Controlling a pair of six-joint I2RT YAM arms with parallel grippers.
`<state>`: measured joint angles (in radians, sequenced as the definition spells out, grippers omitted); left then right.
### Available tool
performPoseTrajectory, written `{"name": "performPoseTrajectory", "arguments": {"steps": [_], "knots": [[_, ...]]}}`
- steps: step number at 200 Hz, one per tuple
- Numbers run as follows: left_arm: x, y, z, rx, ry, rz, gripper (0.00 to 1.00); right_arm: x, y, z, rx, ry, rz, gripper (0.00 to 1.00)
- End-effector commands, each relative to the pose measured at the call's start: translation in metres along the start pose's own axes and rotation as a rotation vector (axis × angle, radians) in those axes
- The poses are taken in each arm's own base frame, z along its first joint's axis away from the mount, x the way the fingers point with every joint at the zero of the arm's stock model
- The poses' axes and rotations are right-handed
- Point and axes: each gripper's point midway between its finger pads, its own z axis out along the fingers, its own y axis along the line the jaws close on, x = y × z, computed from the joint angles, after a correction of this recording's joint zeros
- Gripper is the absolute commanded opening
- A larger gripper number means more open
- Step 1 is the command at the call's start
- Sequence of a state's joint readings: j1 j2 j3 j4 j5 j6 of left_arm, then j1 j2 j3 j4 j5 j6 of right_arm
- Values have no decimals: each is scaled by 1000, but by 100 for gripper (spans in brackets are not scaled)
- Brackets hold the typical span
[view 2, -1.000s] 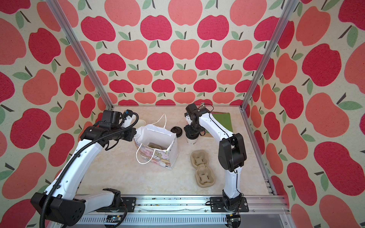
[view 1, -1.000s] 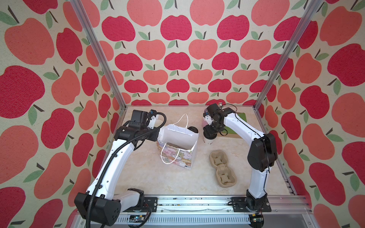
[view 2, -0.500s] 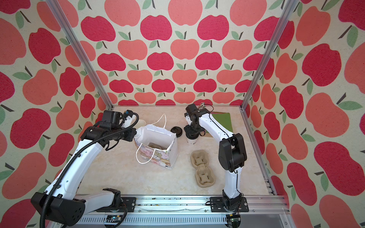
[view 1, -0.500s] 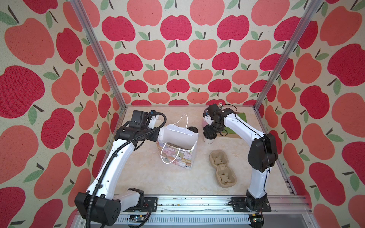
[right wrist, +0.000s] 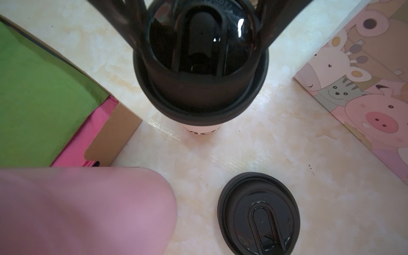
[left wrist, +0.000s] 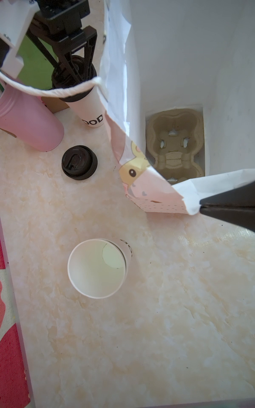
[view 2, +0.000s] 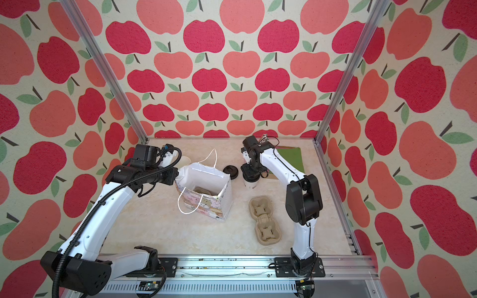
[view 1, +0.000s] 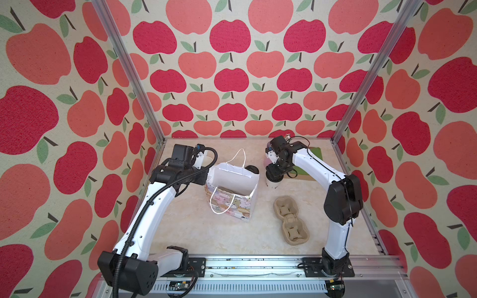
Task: Pack a coffee takeout order
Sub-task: Pick up the coffee cup from the center of the table.
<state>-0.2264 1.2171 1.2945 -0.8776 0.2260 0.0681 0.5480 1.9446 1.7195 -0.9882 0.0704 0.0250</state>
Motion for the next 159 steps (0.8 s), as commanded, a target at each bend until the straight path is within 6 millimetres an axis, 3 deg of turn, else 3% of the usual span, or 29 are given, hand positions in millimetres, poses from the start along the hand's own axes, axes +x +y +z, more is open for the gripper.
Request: {"name": "performPoseTrajectory", "arguments": {"steps": [1, 79, 159], "knots": [[5, -2, 1, 18, 9, -16, 0, 22, 0, 7, 16, 99, -23, 63], [4, -3, 2, 25, 7, -19, 0, 4, 8, -56, 28, -33, -57, 61], [3, -4, 3, 32, 3, -22, 0, -13, 30, -140, -20, -204, -122, 61]]}}
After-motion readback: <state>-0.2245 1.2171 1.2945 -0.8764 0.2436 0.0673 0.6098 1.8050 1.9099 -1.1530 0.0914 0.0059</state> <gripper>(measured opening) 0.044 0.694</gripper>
